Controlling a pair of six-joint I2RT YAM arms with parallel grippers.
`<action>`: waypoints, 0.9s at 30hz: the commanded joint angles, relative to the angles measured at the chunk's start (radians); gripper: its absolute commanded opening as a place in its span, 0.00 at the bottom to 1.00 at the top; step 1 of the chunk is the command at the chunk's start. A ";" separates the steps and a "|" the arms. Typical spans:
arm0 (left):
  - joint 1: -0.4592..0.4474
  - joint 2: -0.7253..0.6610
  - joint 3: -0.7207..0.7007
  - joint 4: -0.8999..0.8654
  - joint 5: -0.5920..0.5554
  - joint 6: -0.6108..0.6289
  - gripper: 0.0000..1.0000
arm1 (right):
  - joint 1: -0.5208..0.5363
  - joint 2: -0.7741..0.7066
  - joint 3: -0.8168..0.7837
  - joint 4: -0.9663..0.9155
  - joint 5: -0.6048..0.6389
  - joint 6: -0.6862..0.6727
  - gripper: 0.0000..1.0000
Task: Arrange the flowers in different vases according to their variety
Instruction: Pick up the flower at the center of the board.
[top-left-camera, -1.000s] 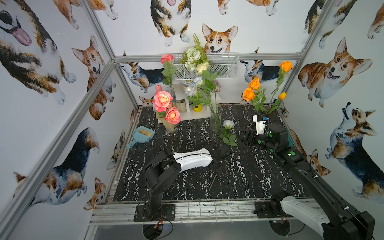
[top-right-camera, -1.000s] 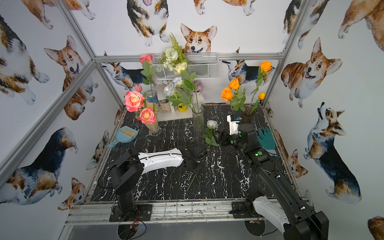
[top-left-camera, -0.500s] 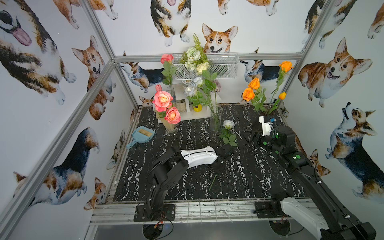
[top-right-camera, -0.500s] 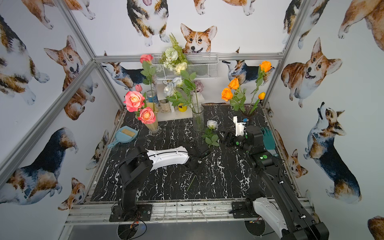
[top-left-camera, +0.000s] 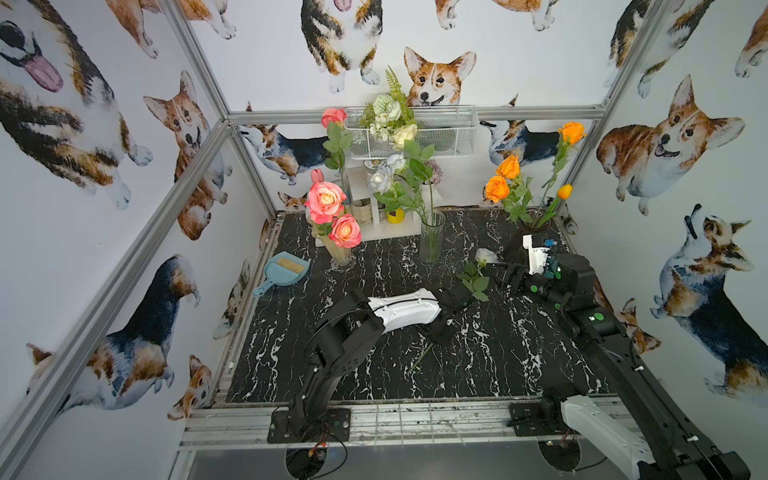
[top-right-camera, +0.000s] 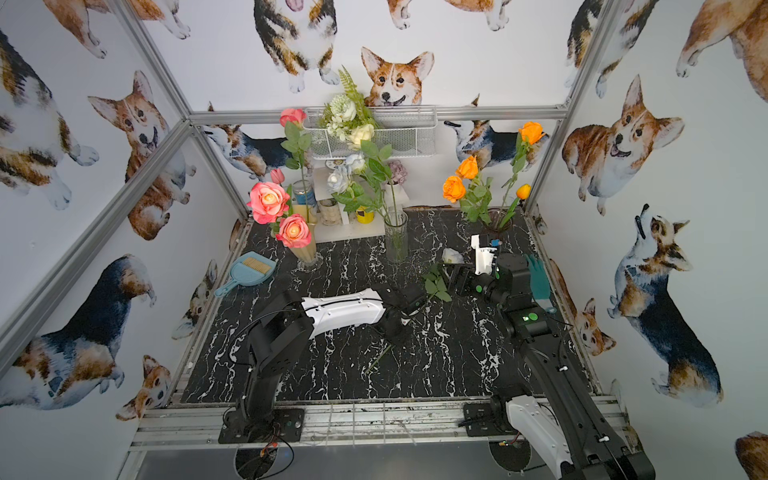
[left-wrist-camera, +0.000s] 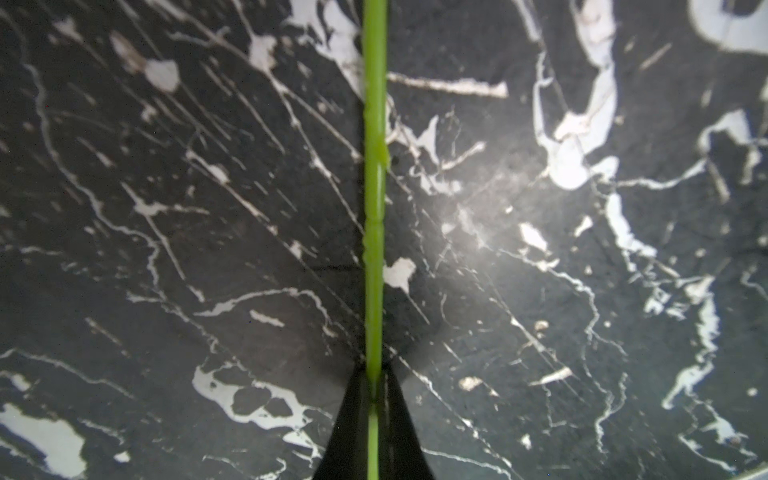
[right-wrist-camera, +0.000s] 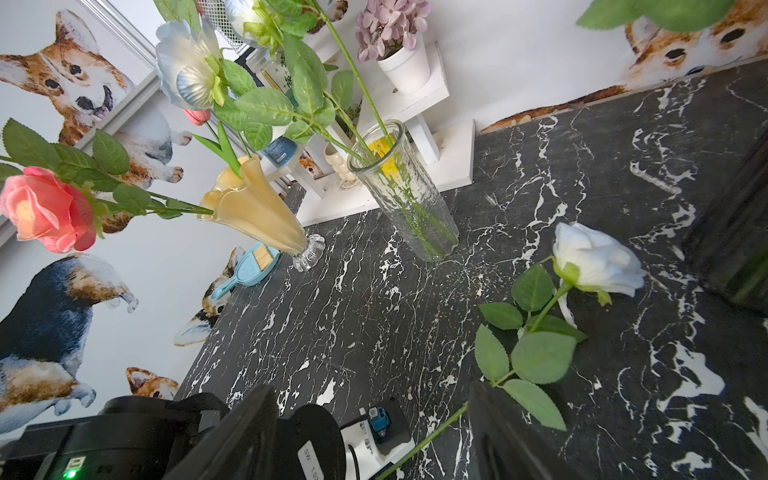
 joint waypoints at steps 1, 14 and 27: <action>-0.003 0.012 -0.042 0.058 0.090 -0.014 0.00 | 0.000 -0.008 -0.008 0.017 -0.013 0.006 0.78; 0.002 -0.316 -0.150 0.225 -0.127 -0.065 0.00 | 0.001 -0.116 -0.150 0.084 -0.125 0.064 0.76; 0.003 -0.540 -0.164 0.371 -0.179 -0.040 0.00 | 0.066 -0.231 -0.321 0.262 -0.206 0.205 0.75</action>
